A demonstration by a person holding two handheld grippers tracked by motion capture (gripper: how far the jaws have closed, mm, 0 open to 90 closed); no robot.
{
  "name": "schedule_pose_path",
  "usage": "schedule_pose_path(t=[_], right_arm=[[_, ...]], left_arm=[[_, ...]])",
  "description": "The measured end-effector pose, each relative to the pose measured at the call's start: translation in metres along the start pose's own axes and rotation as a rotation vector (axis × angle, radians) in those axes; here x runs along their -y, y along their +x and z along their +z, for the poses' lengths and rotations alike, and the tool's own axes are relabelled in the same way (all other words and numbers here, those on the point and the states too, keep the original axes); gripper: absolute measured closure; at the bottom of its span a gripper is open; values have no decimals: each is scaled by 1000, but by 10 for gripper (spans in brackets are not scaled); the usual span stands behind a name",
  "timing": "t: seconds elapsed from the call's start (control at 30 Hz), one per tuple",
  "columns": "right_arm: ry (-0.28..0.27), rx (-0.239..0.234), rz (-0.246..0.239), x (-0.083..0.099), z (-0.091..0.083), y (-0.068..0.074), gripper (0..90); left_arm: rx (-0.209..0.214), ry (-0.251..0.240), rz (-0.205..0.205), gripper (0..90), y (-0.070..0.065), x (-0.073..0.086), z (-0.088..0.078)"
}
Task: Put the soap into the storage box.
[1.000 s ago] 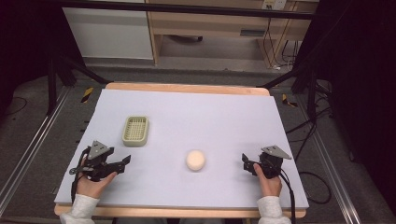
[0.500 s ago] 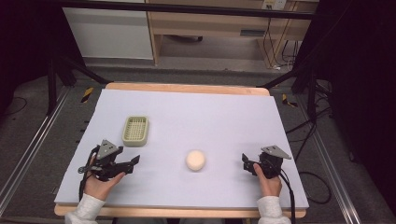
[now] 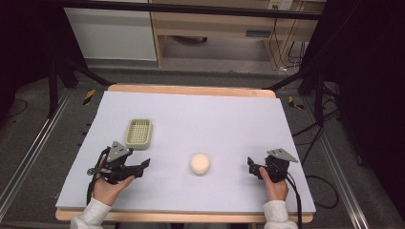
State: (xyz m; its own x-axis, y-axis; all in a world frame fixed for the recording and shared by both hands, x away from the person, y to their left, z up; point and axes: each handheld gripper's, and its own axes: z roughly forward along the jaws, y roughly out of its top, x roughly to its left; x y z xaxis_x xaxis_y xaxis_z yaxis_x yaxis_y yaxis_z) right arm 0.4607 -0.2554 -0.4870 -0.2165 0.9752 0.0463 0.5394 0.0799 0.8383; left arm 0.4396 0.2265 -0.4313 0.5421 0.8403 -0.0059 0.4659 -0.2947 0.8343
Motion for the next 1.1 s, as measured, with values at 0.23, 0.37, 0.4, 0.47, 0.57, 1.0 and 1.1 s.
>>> schedule_pose_path(t=[0.23,0.37,0.4,0.47,0.57,1.0,1.1], right_arm=[[1,1,0,0,1,-1,47],[0,1,-1,0,0,-1,47],[0,1,-1,0,0,-1,47],[0,1,-2,0,0,-1,47],[1,-2,0,0,0,0,47],[-1,-6,-4,0,0,0,46],[0,-6,-3,0,0,0,46]], left_arm=[[18,1,23,235,-9,-7,4],[29,2,43,235,-14,-14,8],[29,2,43,235,-14,-14,8],[33,-4,43,234,-17,-17,10],[39,4,51,234,-21,-21,16],[79,9,86,229,-39,-38,31],[89,19,105,227,-47,-42,36]])
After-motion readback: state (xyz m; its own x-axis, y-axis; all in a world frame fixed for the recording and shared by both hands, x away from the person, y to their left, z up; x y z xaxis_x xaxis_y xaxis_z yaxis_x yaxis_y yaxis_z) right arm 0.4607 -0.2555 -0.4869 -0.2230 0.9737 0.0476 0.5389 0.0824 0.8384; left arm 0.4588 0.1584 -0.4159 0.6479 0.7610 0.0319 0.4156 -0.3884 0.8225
